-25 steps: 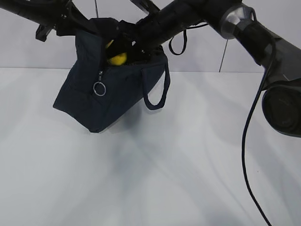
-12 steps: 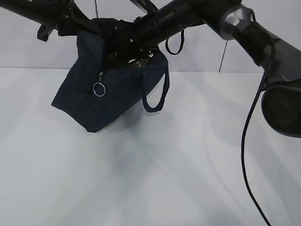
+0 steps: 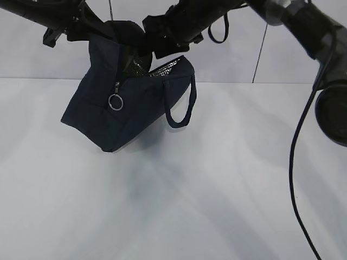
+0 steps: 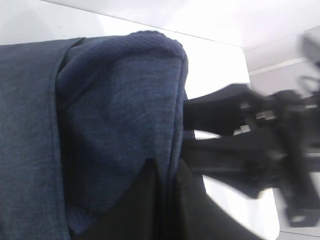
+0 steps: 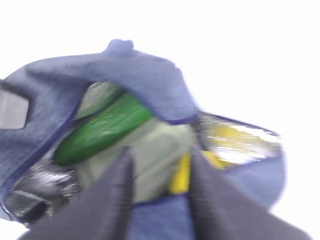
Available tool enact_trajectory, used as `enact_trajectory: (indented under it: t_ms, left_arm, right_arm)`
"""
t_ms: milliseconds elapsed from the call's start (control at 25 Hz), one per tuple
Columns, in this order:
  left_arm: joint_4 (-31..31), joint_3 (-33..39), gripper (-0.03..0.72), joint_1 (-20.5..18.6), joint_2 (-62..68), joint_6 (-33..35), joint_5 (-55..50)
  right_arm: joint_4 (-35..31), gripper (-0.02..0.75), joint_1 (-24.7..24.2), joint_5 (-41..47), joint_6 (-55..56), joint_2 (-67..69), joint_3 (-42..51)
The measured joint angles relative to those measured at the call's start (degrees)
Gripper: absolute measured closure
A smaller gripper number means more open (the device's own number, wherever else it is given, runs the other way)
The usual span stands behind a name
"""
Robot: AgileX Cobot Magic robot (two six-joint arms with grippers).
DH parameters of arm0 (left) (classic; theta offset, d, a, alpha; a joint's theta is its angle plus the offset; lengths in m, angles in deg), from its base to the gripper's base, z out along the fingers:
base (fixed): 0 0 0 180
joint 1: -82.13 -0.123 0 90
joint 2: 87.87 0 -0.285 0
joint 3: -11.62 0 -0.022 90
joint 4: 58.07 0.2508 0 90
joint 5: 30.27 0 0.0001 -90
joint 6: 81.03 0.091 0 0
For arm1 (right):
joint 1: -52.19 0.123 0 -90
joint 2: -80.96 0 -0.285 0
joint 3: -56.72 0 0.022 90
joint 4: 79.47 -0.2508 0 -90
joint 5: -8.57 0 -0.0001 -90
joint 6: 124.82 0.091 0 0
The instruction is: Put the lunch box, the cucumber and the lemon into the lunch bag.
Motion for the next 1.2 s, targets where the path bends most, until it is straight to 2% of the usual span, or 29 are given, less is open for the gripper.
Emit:
enact_trajectory:
  t_ms: [160, 280, 520, 720, 920, 1200]
  left_arm:
    - [0.0, 0.0, 0.667, 0.0, 0.0, 0.1, 0.3]
    - [0.0, 0.0, 0.667, 0.0, 0.0, 0.1, 0.5]
    - [0.0, 0.0, 0.667, 0.0, 0.0, 1.1, 0.6]
    - [0.0, 0.0, 0.667, 0.0, 0.0, 1.7, 0.7]
    - [0.0, 0.0, 0.667, 0.0, 0.0, 1.7, 0.8]
    - [0.0, 0.0, 0.667, 0.0, 0.0, 3.8, 0.8]
  right_arm:
    - [5.9, 0.365, 0.0, 0.1, 1.6, -4.0, 0.0]
    - [9.8, 0.435, 0.0, 0.1, 3.7, -6.3, 0.0]
    - [19.7, 0.717, 0.0, 0.5, 5.1, -9.0, 0.0]
    - [31.2, 0.717, 0.0, 0.7, 5.3, -9.1, 0.0]
    - [38.7, 0.717, 0.0, 0.7, 8.1, -9.1, 0.0]
    - [40.2, 0.717, 0.0, 0.0, 8.6, -6.2, 0.0]
